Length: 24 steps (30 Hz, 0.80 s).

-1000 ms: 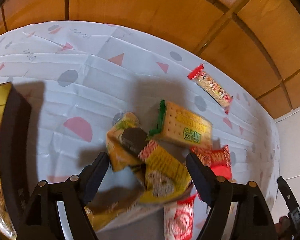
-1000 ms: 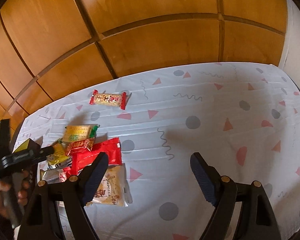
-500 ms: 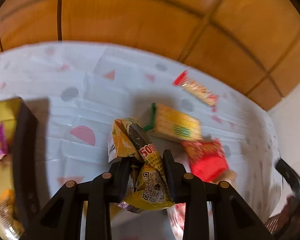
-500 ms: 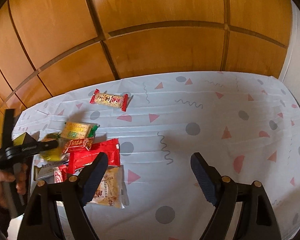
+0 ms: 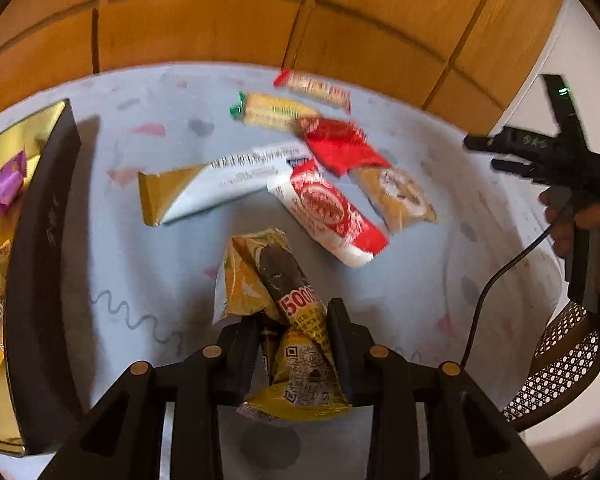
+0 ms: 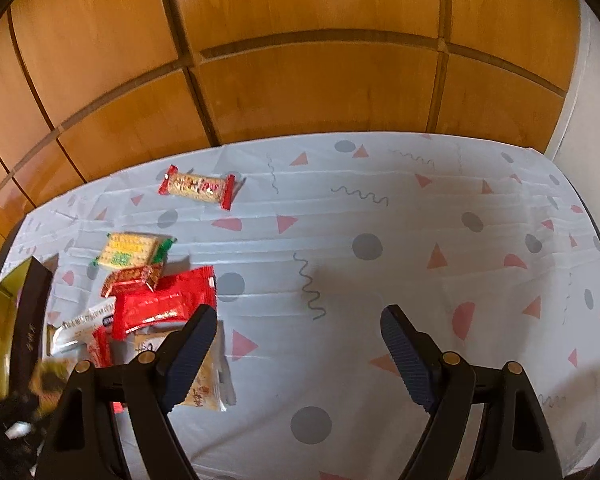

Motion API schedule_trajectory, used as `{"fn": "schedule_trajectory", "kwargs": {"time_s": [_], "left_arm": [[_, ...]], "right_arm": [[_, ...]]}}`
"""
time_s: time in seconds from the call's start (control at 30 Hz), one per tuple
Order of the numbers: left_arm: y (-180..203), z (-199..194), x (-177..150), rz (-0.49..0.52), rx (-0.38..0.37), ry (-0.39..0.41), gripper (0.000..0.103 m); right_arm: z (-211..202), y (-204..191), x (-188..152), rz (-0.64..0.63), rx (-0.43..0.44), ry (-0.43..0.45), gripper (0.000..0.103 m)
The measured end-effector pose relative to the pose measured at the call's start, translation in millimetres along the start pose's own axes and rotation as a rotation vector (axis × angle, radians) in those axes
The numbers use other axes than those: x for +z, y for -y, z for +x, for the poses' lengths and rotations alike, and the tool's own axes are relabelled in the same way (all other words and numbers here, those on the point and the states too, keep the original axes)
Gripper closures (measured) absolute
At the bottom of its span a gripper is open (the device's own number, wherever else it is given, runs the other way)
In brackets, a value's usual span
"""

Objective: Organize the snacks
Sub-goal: 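Lift the yellow chip bag with the left gripper while the right gripper grasps the red rice bar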

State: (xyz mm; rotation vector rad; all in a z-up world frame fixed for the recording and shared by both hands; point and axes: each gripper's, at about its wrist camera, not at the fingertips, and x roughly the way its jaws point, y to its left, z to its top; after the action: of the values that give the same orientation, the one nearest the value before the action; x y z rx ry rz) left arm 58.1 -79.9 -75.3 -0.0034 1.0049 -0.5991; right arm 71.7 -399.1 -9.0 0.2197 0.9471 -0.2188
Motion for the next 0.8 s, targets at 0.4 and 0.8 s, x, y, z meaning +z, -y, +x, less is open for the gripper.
{"fn": "schedule_trajectory", "kwargs": {"time_s": [0.4,0.8], "left_arm": [[-17,12,-3,-0.051,-0.113,0.03,0.058],[-22,11,-4,-0.046,-0.145,0.042,0.058]], "right_arm": [[32,-45,11,-0.125,0.092,-0.104,0.047],[126,-149,115,-0.425,0.062,-0.138,0.047]]}}
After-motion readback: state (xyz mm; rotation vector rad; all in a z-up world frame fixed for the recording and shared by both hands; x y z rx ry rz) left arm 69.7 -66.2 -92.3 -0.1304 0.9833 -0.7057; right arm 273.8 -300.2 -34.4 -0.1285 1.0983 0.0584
